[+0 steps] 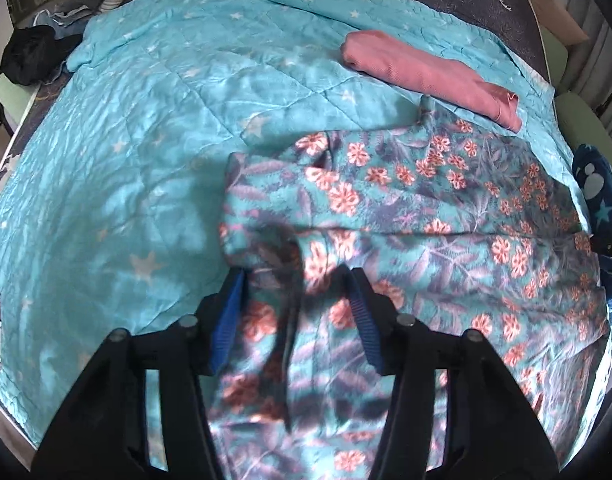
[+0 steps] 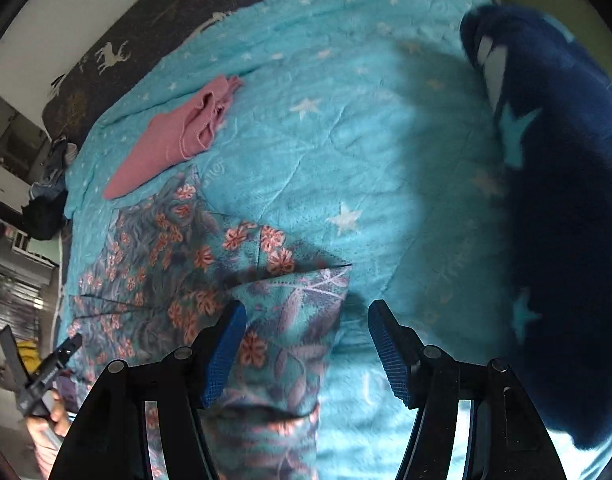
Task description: Fold small clothes
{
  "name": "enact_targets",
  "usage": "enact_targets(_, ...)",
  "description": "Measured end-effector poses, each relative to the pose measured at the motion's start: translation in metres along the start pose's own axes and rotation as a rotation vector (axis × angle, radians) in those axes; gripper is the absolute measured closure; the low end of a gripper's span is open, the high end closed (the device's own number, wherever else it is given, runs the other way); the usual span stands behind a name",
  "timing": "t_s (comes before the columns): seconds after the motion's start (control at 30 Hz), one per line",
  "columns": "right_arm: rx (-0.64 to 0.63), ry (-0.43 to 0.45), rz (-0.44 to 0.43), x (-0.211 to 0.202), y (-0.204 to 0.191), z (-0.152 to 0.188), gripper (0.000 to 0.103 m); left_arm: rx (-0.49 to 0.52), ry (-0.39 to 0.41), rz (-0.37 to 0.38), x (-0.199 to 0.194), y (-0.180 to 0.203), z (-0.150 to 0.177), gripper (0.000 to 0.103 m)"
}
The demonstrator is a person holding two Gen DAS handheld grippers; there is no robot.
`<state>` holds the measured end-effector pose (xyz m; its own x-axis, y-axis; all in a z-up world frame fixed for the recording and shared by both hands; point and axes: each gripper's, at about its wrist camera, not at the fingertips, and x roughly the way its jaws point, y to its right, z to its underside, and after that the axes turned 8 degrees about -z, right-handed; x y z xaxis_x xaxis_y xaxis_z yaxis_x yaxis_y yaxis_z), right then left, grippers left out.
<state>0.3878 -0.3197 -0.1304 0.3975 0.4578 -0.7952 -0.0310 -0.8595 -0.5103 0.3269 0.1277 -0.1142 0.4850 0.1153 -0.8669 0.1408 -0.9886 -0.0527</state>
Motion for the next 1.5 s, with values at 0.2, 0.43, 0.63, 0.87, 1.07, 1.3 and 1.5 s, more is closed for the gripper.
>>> enact_targets(0.2, -0.139, 0.215, 0.037, -0.023, -0.023, -0.003, 0.099, 0.012, 0.138, -0.074, -0.033, 0.001, 0.008, 0.096)
enact_targets(0.43, -0.176, 0.198, 0.137, -0.008, -0.023, -0.016, 0.094, 0.022, 0.145, -0.16, -0.022, -0.012, 0.005, 0.101)
enact_targets(0.63, -0.068, 0.226, 0.17, -0.027, 0.005, -0.003, 0.064, -0.032, 0.111, -0.053, -0.029, -0.019, 0.017, 0.099)
enact_targets(0.87, -0.3, 0.147, 0.217, -0.048, -0.04, 0.069, 0.065, 0.038, 0.049, 0.013, -0.029, -0.005, 0.033, 0.087)
enact_targets(1.07, -0.402, 0.143, 0.256, -0.047, -0.059, 0.108, 0.065, -0.012, 0.039, 0.067, -0.037, -0.02, 0.049, 0.061)
enact_targets(1.3, -0.514, 0.159, 0.224, -0.056, -0.095, 0.113, 0.064, 0.025, 0.015, 0.092, -0.029, -0.012, 0.056, 0.062)
enact_targets(1.5, -0.497, 0.14, 0.228, -0.046, -0.098, 0.125, 0.064, 0.08, 0.137, 0.0, -0.052, 0.001, 0.059, 0.091)
